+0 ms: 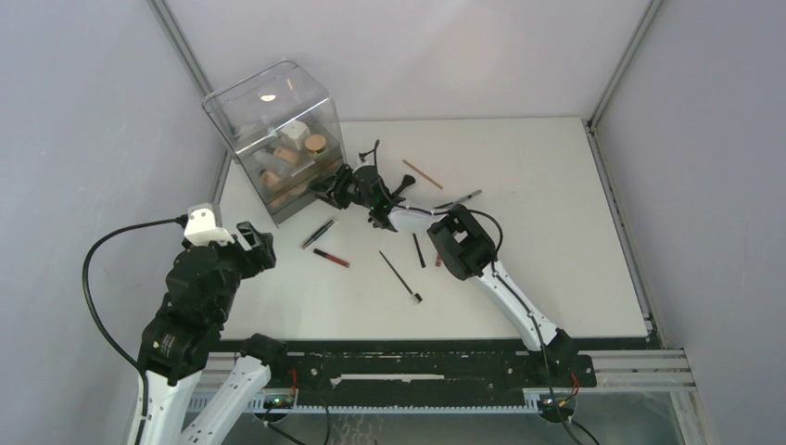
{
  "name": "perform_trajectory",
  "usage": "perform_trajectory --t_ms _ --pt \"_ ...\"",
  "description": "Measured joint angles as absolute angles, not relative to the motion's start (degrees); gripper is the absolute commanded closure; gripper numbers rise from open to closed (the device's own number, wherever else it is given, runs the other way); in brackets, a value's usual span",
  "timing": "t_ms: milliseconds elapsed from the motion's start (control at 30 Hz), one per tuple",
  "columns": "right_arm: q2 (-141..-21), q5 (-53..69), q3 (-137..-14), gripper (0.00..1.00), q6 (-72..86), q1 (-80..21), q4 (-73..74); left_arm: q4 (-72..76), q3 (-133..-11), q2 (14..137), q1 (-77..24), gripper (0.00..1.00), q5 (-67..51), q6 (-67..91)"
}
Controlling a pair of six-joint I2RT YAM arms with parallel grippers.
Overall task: Organize the makeup
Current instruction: Open the drawer in the storage box.
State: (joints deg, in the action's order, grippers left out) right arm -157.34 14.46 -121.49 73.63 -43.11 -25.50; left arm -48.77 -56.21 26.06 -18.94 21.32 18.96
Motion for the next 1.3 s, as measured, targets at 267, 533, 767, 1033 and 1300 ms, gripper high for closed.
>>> perform_trajectory --t_ms 267,533,767,1033,1300 --pt "-157.8 14.09 -121.49 0.56 73.89 -43.11 -25.5 -48.77 -56.21 26.06 -18.94 0.23 21.34 18.96" --pt "-159.59 14.22 -124.7 0.79 73.95 -43.18 -25.5 -48.8 -56.16 26.06 -18.94 0.23 21.34 18.94" --pt "-160.33 14.04 -125.32 1.0 75.35 -43.13 -25.08 -48.8 -56.16 26.06 -18.94 0.23 21.34 18.94" --pt "-155.09 14.11 -112.27 1.0 76.38 -43.05 -34.2 -48.82 -56.16 26.11 -18.94 0.22 21.37 18.9" --pt "-147.94 14.59 -95.92 1.0 77.1 -42.78 -43.66 -48.82 -56.16 26.76 -18.94 0.22 21.28 18.81"
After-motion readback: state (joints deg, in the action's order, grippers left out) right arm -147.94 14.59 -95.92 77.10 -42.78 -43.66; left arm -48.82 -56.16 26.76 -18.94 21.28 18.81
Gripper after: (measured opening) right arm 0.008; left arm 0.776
